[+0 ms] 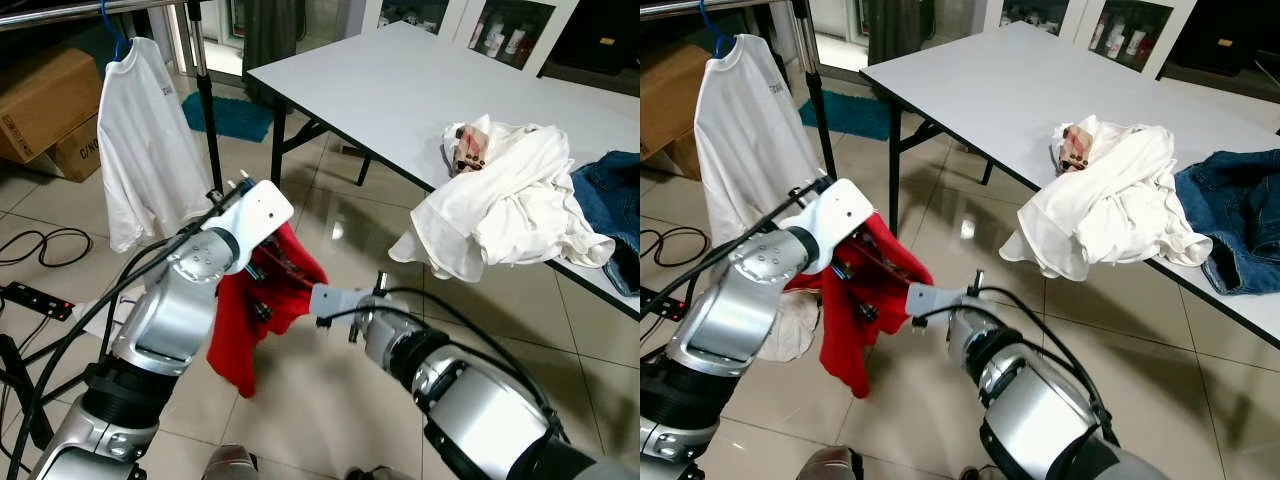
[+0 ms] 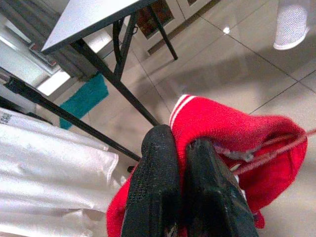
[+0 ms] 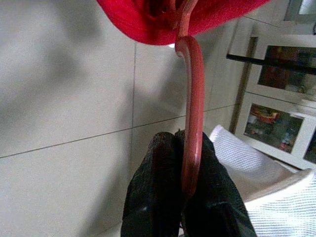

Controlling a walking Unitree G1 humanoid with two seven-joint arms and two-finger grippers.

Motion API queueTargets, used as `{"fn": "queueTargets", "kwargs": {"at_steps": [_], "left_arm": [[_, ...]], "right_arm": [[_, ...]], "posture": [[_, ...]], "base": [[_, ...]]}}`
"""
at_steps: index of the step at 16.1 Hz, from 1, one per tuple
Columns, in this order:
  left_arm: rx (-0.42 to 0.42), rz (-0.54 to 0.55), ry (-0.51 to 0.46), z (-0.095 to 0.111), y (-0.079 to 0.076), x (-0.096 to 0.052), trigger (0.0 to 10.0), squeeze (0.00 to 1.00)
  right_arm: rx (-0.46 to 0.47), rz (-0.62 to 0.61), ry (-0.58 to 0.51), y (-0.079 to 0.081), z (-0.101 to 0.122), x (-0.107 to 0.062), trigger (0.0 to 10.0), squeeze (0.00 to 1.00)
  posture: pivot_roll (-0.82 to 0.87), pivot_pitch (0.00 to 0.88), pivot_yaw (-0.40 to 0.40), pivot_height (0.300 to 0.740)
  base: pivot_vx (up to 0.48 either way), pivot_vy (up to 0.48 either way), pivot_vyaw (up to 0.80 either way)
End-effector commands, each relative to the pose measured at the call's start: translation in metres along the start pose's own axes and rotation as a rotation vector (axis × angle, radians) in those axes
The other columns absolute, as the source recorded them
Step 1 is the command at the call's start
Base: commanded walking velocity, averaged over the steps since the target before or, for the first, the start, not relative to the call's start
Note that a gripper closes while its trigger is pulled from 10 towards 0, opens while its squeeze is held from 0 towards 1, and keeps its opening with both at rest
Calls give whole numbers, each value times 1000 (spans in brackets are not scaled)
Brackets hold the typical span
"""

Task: Hang hanger

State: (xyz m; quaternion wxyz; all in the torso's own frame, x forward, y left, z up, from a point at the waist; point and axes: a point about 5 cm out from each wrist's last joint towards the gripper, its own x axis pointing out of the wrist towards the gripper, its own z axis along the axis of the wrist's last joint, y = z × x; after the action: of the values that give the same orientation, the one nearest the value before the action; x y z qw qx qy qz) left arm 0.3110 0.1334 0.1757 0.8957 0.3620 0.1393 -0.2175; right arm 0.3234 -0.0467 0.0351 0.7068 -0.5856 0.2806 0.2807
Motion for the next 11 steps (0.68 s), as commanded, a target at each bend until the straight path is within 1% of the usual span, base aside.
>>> {"fn": "queueTargets", "kwargs": {"at_steps": [1,3,4,5,6,7,8,9,10,11], "left_arm": [[39,-9,-57,17,-2,0,10000,0],[45,-2,-56,18,-4,1,10000,0],[39,10,-61,19,-3,1,10000,0],[34,34,-67,21,-3,2,10000,0],[38,42,-70,22,-5,2,10000,0],[48,46,-72,23,-7,3,10000,0],[68,51,-69,22,-9,4,10000,0],[92,57,-60,20,-10,5,10000,0],[98,58,-56,19,-11,6,10000,0],[100,58,-52,18,-12,7,10000,0]], "right_arm": [[-24,-34,-24,-8,10,-3,10000,0],[-2,-26,-28,-8,12,-3,10000,0],[102,32,-27,-1,10,-2,10000,0],[279,102,-20,6,8,-2,10000,0],[420,139,-17,10,6,-1,10000,0],[485,142,-6,11,3,-1,10000,0],[521,147,-6,10,3,-1,10000,0],[544,169,-20,9,8,-2,10000,0],[566,185,-39,7,14,-4,10000,0],[563,185,-60,4,20,-5,10000,0]], "posture": [[198,60,-87,740],[201,61,-87,740],[201,61,-87,740],[206,62,-91,740],[206,62,-91,740],[206,62,-91,740],[206,62,-91,740],[208,63,-87,740],[206,63,-85,740],[204,63,-84,740]], "base": [[0,0,0],[0,0,0],[0,0,0],[0,0,0],[0,0,0],[0,0,0],[0,0,0],[0,0,0],[0,0,0],[0,0,0]]}}
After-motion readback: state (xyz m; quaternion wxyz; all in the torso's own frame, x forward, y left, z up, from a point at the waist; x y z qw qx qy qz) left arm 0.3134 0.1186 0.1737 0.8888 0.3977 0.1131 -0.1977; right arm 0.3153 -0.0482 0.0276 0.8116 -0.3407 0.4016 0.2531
